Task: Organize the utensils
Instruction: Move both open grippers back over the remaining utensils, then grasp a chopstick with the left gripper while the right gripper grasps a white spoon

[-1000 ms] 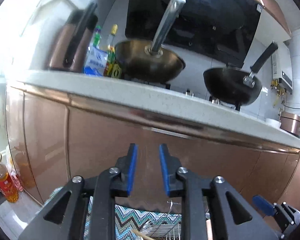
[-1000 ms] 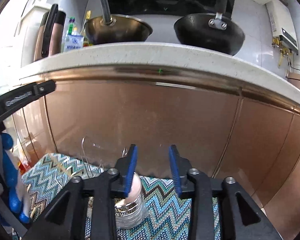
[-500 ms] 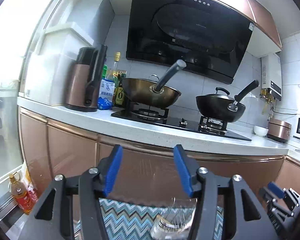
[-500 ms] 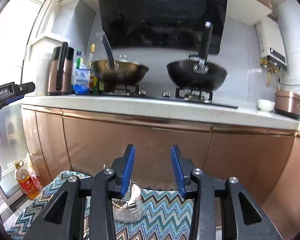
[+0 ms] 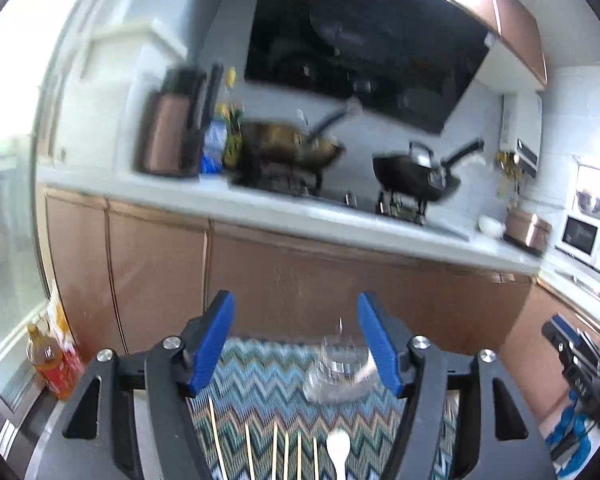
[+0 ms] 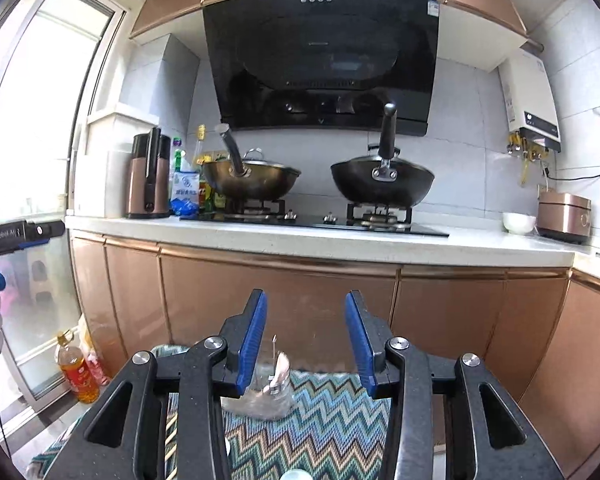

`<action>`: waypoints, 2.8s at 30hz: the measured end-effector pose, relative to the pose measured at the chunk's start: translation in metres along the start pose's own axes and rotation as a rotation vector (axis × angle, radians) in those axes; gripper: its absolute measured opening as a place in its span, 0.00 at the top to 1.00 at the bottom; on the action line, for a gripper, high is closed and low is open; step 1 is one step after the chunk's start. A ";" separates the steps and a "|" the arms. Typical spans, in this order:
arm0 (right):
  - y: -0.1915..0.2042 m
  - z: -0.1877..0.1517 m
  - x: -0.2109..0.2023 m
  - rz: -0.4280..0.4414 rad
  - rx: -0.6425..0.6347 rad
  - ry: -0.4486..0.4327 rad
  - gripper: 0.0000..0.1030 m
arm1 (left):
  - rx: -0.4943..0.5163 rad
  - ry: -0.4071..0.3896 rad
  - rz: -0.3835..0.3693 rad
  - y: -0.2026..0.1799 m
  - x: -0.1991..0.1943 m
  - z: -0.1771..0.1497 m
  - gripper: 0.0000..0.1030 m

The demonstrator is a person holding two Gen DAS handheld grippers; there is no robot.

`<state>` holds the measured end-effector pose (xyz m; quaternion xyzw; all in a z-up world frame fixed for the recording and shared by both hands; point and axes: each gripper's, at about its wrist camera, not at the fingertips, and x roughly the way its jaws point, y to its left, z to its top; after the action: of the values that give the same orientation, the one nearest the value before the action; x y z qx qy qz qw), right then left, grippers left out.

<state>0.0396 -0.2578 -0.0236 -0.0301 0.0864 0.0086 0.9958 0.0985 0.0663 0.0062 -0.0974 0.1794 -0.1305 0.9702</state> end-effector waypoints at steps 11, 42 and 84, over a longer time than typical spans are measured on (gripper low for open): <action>0.001 -0.062 0.042 0.139 0.050 0.251 0.64 | 0.010 0.438 -0.105 0.004 0.083 -0.091 0.40; 0.045 -0.212 0.215 0.494 0.143 0.798 0.74 | 0.035 0.982 -0.065 0.011 0.259 -0.212 0.84; 0.076 -0.208 0.250 0.605 0.069 0.848 0.96 | 0.079 0.964 -0.013 -0.002 0.263 -0.225 0.96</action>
<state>0.2480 -0.1917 -0.2755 0.0281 0.4872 0.2799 0.8267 0.2511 -0.0434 -0.2843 0.0099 0.6029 -0.1736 0.7786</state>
